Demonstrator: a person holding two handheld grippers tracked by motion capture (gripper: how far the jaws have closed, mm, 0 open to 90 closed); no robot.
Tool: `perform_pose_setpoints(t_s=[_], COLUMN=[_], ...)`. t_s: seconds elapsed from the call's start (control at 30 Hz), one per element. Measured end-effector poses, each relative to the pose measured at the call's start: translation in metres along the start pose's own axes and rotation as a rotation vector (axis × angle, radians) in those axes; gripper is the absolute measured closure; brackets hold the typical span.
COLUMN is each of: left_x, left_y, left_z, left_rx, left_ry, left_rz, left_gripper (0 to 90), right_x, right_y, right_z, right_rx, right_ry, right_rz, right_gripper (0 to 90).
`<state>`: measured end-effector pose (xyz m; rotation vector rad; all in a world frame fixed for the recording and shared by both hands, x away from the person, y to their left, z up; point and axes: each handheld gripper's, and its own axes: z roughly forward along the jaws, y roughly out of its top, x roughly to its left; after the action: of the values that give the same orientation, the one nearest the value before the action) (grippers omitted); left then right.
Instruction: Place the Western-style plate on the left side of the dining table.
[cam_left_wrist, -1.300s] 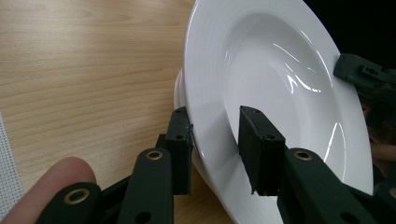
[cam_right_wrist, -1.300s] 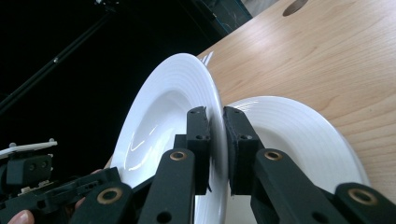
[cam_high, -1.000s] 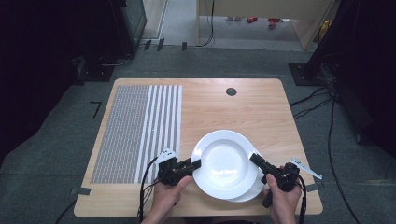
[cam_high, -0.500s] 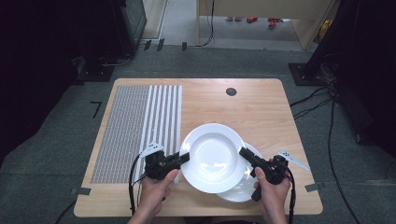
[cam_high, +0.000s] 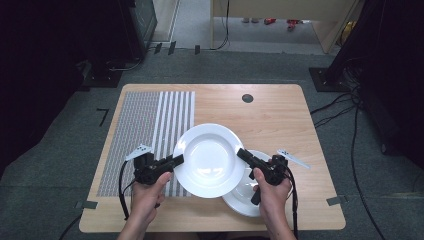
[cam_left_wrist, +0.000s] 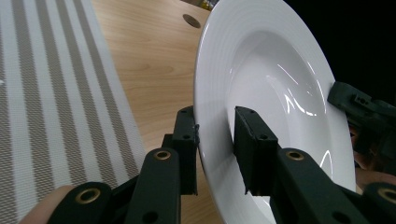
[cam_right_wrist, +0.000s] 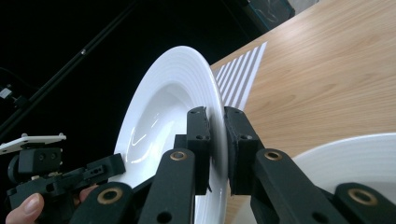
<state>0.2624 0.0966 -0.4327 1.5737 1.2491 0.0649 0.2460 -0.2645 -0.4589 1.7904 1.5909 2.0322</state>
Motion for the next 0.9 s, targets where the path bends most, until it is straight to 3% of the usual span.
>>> perform_pose_setpoints(t_s=[0.27, 0.47, 0.67, 0.87, 0.9], left_x=[0.022, 0.034, 0.048, 0.065, 0.072], left_y=[0.01, 0.014, 0.018, 0.024, 0.027], left_z=[-0.012, -0.022, -0.03, -0.035, -0.035], left_rx=[0.007, -0.027, -0.053, -0.062, -0.06], left_ry=[0.007, 0.046, 0.056, 0.074, 0.072], left_rz=[-0.028, -0.07, -0.12, -0.13, -0.141], left_gripper=[72.3, 72.7, 73.1, 72.8, 72.6], right_x=[0.011, 0.018, 0.026, 0.034, 0.036], right_y=[-0.002, -0.004, -0.003, -0.004, -0.004], right_z=[0.028, 0.045, 0.065, 0.083, 0.089], right_rx=[0.024, 0.04, 0.06, 0.064, 0.07], right_ry=[0.015, 0.026, 0.041, 0.057, 0.058], right_rz=[-0.004, 0.004, -0.002, 0.0, 0.0], right_gripper=[83.4, 83.5, 83.8, 84.8, 85.1])
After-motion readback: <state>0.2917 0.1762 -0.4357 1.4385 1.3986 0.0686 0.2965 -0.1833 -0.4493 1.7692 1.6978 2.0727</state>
